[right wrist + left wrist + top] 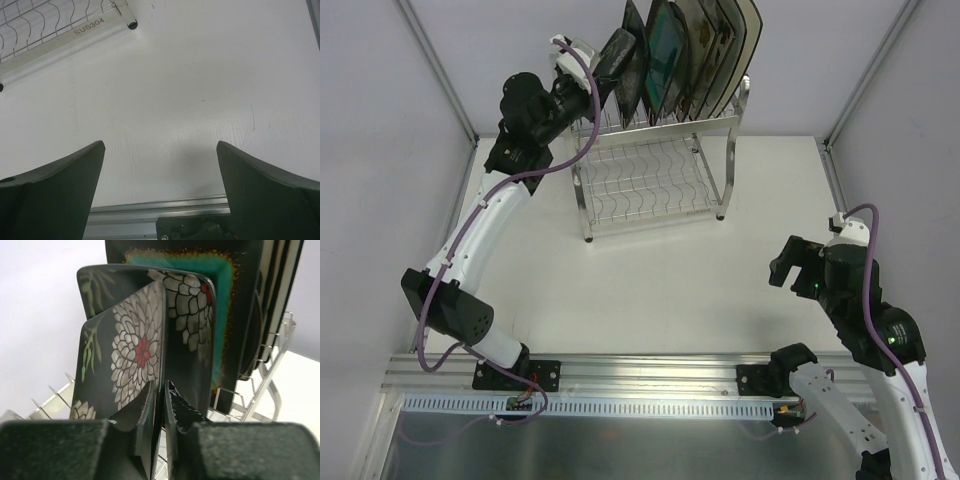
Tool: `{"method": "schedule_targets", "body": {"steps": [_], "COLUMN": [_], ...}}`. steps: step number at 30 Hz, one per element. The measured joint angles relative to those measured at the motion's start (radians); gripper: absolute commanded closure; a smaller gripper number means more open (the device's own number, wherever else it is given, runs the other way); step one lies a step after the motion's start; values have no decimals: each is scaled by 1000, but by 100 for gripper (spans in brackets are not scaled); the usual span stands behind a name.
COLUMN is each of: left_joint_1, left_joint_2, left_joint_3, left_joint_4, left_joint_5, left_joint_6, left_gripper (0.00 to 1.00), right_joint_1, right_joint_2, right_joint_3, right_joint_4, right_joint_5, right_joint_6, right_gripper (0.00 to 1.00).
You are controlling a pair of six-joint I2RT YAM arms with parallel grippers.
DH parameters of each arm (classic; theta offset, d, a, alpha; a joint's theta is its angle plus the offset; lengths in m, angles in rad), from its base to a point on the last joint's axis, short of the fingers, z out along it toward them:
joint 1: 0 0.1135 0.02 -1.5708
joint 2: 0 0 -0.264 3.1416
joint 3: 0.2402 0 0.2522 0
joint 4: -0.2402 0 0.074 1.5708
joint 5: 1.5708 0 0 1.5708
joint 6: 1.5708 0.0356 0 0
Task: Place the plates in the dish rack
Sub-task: Insert the plate into the dish rack
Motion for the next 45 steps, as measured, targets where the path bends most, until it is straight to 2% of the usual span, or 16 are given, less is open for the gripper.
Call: {"method": "schedule_targets", "body": {"steps": [2,19,24,36,45], "left_joint_1": [-2,-19,-19,-17,-16], "left_joint_2": [16,47,79,98,159], "left_joint_3": [20,97,161,164,220], "left_joint_4": [-3,-74,-55,77,150], "left_joint_5": [2,-21,-80,-224,-247], "left_joint_6": [21,82,27,-151,-183], "left_gripper": [100,100,100,100,100], "right_joint_1": [0,0,0,0,0], "right_joint_2": [0,0,-3,-23,-23], "right_joint_3": [0,0,0,-2,-11], "right_joint_4": [0,0,0,-1,-1], "right_joint_5": [0,2,4,19,19], "right_joint_6": [0,0,0,-4,-13], "right_gripper": [1,0,1,1,1]}}
